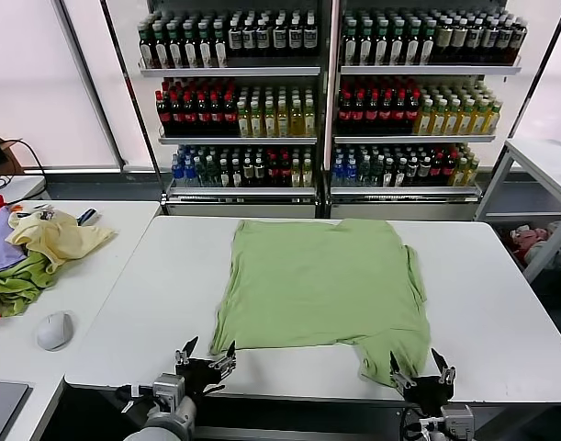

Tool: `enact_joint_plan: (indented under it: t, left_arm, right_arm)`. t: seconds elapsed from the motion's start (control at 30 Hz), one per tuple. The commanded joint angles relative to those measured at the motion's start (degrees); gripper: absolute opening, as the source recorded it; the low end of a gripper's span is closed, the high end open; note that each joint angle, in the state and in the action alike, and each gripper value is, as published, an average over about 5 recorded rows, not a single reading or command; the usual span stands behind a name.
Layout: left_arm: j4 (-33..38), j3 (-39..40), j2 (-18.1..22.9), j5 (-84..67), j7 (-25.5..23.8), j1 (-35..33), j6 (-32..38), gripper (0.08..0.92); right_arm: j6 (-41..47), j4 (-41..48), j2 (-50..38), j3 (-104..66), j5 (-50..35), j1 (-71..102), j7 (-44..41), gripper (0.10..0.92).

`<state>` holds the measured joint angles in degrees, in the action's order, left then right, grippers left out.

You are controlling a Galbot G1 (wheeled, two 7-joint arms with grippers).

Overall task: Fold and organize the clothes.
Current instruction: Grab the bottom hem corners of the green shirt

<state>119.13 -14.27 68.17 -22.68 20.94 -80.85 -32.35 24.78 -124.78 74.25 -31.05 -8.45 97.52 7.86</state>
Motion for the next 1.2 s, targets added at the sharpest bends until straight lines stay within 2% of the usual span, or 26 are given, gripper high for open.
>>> enact_joint_plan:
  t: [0.03,0.17,0.27,0.93,1.03,1.2]
  left_arm:
    - [-4.3,0.5,0.0,-2.2,1.8,3.1,-1.2,0.822]
    - [-4.4,1.0,-0.1,-2.9,2.4,3.4,-1.2,0.782]
    - [-4.2,1.4,-0.2,-3.6,2.4,3.2,-1.2,0.698]
    - [-1.7,1.7,-1.2,-4.6,0.3,1.2,-0.9,0.143]
    - [-0.6,1.4,-1.4,-4.9,0.1,0.7,0.0,0.105]
    - [2.6,0.6,-2.4,-4.4,-0.2,-0.2,2.0,0.1]
  right_arm:
    - [1.1,0.3,-0.1,0.0,-0.3,0.6,0.3,0.823]
    - [1.4,1.2,0.2,0.6,-0.8,0.1,0.1,0.823]
    - [1.7,2.2,0.4,0.8,-1.6,-0.3,0.1,0.796]
    - [1.7,2.8,0.2,0.5,-5.5,-0.1,-0.1,0.232]
    - [0.7,1.8,0.1,0.3,-5.5,0.1,-0.5,0.156]
    - [-1.9,-0.9,-0.5,-0.9,-5.1,-0.1,-1.4,0.128]
